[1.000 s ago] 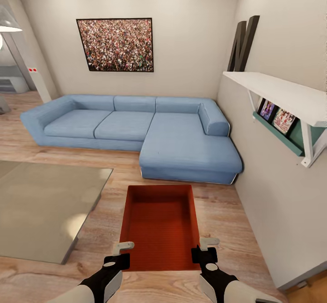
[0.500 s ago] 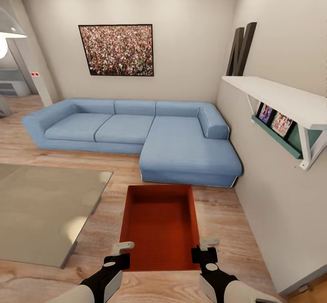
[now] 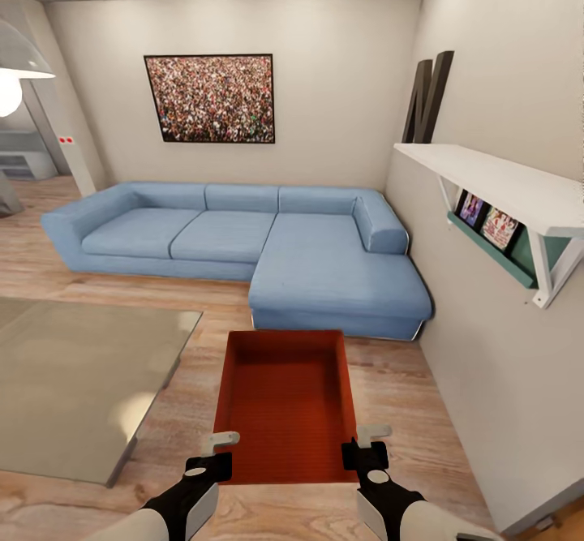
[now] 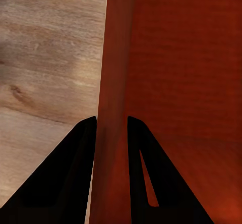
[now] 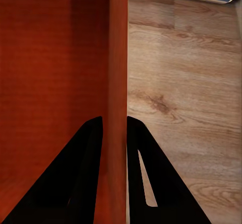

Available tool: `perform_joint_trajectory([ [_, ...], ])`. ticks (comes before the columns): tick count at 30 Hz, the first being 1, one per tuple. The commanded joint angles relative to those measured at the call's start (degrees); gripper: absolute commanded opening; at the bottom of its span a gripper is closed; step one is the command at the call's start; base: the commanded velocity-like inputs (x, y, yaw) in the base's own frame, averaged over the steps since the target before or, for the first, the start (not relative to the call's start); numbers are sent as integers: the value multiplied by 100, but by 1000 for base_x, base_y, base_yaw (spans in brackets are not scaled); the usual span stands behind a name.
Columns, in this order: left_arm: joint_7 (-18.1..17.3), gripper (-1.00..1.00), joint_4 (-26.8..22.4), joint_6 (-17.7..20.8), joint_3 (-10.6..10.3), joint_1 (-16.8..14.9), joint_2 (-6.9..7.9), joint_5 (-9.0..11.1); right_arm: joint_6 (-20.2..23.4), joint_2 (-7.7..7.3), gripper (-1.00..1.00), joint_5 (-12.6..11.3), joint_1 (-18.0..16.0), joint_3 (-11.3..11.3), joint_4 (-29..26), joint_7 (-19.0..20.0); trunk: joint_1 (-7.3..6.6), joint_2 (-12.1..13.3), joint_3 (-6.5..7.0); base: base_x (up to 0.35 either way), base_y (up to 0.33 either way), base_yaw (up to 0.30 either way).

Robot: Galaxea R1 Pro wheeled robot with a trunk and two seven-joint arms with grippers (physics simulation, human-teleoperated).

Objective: Move the two storage containers from the living room to the garage. In the garage, place one container on the floor and stack the other container on top of it (either order is fine).

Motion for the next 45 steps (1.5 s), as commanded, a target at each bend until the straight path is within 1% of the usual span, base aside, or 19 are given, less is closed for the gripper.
perform_joint_trajectory([
  [1,79,-100,5,-15,77,-4,1,-16,-23,2,-100,43,-5,-216,2,-24,1,-5,3,0,0,0],
  [45,55,-100,5,-15,77,-4,10,-16,-23,2,-100,43,-5,-212,2,-15,1,-5,406,0,0,0],
])
